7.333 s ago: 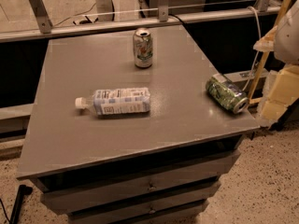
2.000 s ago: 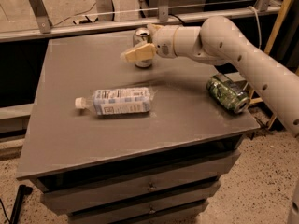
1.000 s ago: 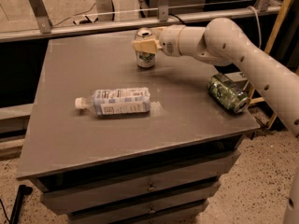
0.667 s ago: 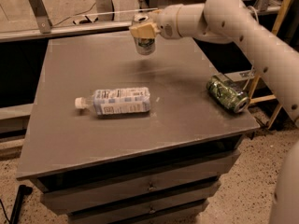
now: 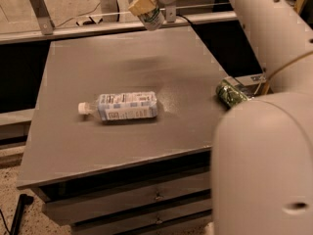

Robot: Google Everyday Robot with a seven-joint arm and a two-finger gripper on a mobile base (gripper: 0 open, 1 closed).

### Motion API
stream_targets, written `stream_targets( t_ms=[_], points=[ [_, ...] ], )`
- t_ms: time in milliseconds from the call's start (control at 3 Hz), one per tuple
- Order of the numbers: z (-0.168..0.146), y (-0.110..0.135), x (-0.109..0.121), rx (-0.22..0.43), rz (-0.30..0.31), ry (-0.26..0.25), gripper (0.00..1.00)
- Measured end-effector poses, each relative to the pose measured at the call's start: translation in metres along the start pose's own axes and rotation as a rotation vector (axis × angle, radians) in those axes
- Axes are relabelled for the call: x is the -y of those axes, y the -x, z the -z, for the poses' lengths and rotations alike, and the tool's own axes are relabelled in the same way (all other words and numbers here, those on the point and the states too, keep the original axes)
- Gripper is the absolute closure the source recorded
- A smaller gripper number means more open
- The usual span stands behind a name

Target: Knock 7up can over

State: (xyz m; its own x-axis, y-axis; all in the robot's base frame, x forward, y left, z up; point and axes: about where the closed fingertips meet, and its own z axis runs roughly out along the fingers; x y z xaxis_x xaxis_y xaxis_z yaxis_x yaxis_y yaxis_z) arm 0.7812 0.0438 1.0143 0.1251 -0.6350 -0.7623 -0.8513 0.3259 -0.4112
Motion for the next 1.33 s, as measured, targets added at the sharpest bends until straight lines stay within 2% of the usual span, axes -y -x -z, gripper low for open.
stream_targets(
  t_ms=[333,667,1000,1333],
  points=[
    [-0.027,0.036,-0.037,-0.166,0.217,0.142,1.00],
    [-0.039,0.027,-0.095,-0.260,0.277,0.347,1.00],
    [-0.032,0.004,-0.156,-0.394,0.304,0.554,0.99],
    [-0.035,-0.014,-0.173,-0.517,0.331,0.586,0.78]
  ],
)
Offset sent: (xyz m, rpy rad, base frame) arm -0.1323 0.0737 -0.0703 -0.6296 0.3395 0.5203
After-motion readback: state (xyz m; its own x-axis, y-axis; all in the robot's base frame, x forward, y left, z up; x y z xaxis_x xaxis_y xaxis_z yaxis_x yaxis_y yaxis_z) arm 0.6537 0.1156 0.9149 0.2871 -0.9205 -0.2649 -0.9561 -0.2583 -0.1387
